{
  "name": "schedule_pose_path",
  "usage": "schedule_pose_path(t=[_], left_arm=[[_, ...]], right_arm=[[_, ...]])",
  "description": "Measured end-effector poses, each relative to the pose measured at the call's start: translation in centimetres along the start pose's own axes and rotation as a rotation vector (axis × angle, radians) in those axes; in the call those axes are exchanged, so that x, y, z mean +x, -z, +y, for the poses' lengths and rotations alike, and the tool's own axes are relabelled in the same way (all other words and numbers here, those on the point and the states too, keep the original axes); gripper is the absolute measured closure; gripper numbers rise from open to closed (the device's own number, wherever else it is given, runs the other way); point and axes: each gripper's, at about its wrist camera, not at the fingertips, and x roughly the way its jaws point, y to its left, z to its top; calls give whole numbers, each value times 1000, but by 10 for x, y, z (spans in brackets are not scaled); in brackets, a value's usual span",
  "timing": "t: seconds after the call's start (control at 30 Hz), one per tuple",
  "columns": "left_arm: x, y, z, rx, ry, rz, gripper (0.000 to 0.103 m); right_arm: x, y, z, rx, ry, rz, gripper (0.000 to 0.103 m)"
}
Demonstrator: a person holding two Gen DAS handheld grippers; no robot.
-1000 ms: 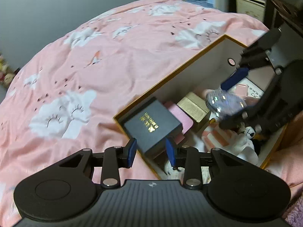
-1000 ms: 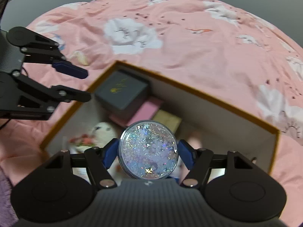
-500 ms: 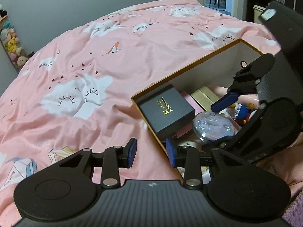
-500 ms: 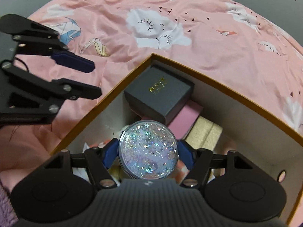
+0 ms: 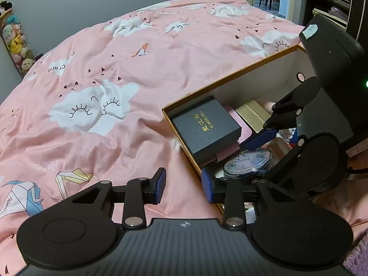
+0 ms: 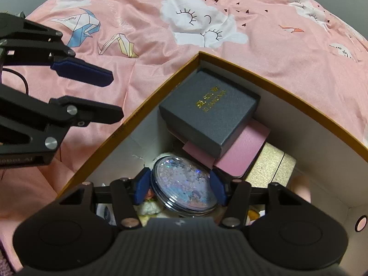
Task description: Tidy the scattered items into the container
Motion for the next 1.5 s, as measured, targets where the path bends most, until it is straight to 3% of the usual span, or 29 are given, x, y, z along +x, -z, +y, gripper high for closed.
schedule_pose_path(t=[0.37, 0.43, 0.57, 0.6, 0.63, 0.83, 0.93, 0.97, 1.03, 1.1, 1.2, 1.27, 1.37, 1.5], left_arm=[[0, 1, -2, -2, -3, -1, 63], [-1, 1, -3, 0, -8, -3, 63], [-3, 2, -4, -5, -11, -3, 63], [-3, 2, -5, -5, -10, -2, 63], [-3, 2, -5, -5, -9, -2, 63], [-2, 2, -10, -24, 14, -3, 63], [-5, 1, -13, -35, 18, -12, 63], [-7, 0, -14, -37, 16, -18, 63], [-11, -2, -15, -57, 14, -32, 63], [-15, -5, -15, -80, 13, -44, 62], [-23, -10, -17, -114, 8, -74, 51], [-31, -14, -19, -138, -4, -90, 48], [-43, -19, -19, -189, 4, -108, 34], [-58, -25, -19, -275, 0, -128, 22]], right_arm=[[-33, 15, -36, 213, -70, -49, 44], [-28, 18, -39, 230, -69, -32, 58], [-20, 19, -33, 219, -103, -24, 67], [-18, 20, -30, 215, -107, -18, 77], [-14, 21, -28, 216, -108, -9, 79], [-9, 26, -21, 226, -82, -17, 77], [-20, 30, -18, 234, -30, -56, 77], [-27, 32, -17, 240, -11, -79, 75], [-42, 36, -18, 271, 11, -127, 58], [-59, 42, -20, 316, 30, -169, 51], [-80, 51, -24, 376, 87, -215, 39], [-95, 58, -24, 408, 133, -247, 38], [-113, 65, -21, 444, 200, -298, 22], [-134, 74, -15, 473, 302, -344, 19]])
